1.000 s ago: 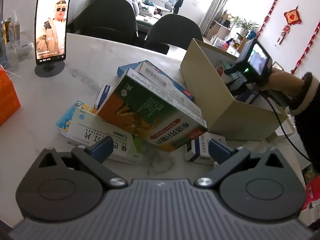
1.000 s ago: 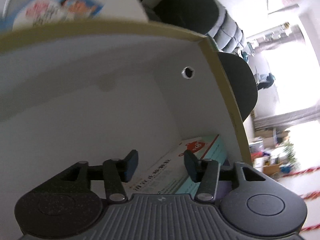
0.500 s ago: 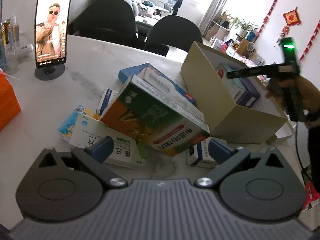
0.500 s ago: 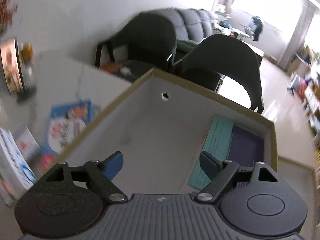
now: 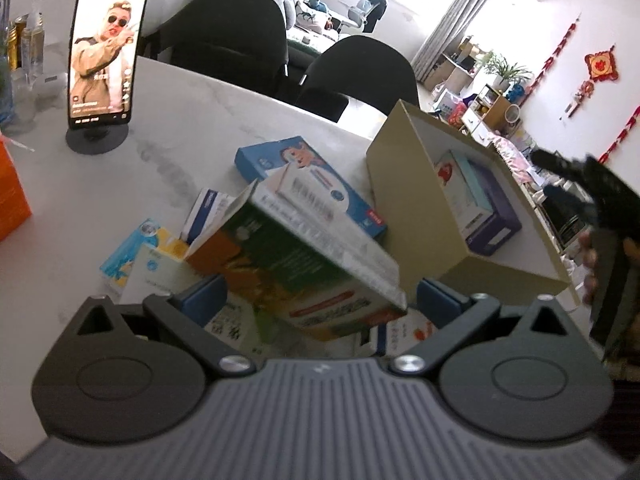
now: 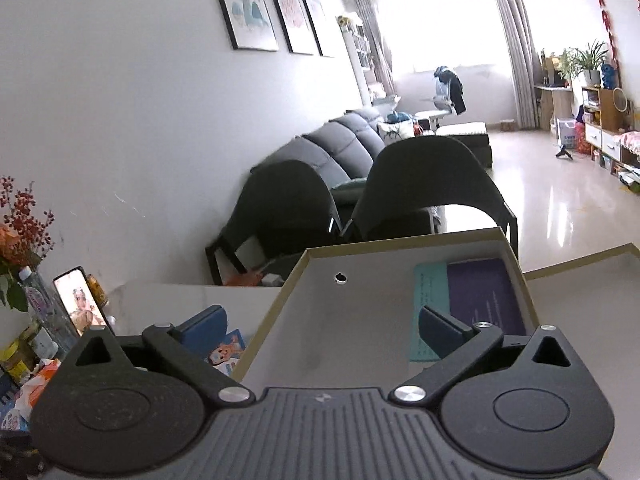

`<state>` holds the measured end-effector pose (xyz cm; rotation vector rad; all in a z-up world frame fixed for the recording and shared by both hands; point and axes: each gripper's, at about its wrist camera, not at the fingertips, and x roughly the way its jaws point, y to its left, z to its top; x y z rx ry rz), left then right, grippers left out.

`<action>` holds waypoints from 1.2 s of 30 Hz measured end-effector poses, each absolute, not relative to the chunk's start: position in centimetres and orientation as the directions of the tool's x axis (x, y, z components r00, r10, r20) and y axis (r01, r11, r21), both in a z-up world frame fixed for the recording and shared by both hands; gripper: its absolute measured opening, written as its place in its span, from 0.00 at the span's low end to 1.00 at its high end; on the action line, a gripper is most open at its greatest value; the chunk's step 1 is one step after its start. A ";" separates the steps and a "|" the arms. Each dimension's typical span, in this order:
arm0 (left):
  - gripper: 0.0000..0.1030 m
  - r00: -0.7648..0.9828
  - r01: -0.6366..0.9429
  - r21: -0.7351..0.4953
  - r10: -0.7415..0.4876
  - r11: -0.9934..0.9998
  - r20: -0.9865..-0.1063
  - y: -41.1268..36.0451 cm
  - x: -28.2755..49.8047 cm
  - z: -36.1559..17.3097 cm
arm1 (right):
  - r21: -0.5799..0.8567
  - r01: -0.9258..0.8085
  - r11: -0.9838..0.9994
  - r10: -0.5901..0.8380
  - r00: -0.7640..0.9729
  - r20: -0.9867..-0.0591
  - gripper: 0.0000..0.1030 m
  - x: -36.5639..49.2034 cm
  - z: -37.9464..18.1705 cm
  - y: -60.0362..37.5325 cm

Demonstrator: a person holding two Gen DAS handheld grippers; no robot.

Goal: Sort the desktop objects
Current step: 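Withdraw the right tool up out of the beige box, then move the left tool to the green-and-white medicine box and grasp it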

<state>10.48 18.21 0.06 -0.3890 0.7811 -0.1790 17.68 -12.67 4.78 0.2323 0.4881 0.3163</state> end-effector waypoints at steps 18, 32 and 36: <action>0.99 0.652 -0.158 -0.412 -0.219 0.898 -0.726 17.3 13.0 -2.6 | 0.417 -0.278 0.865 0.436 0.828 -0.352 0.99 12.3 3.4 -12.5; 0.93 0.655 -0.169 -0.510 -0.291 0.843 -0.697 19.7 9.4 -3.6 | 0.397 -0.318 0.861 0.469 0.799 -0.376 0.99 11.5 2.8 -10.9; 0.75 0.660 -0.182 -0.563 -0.324 0.806 -0.677 20.3 8.6 -3.6 | 0.375 -0.328 0.867 0.466 0.800 -0.379 0.99 11.2 2.8 -10.7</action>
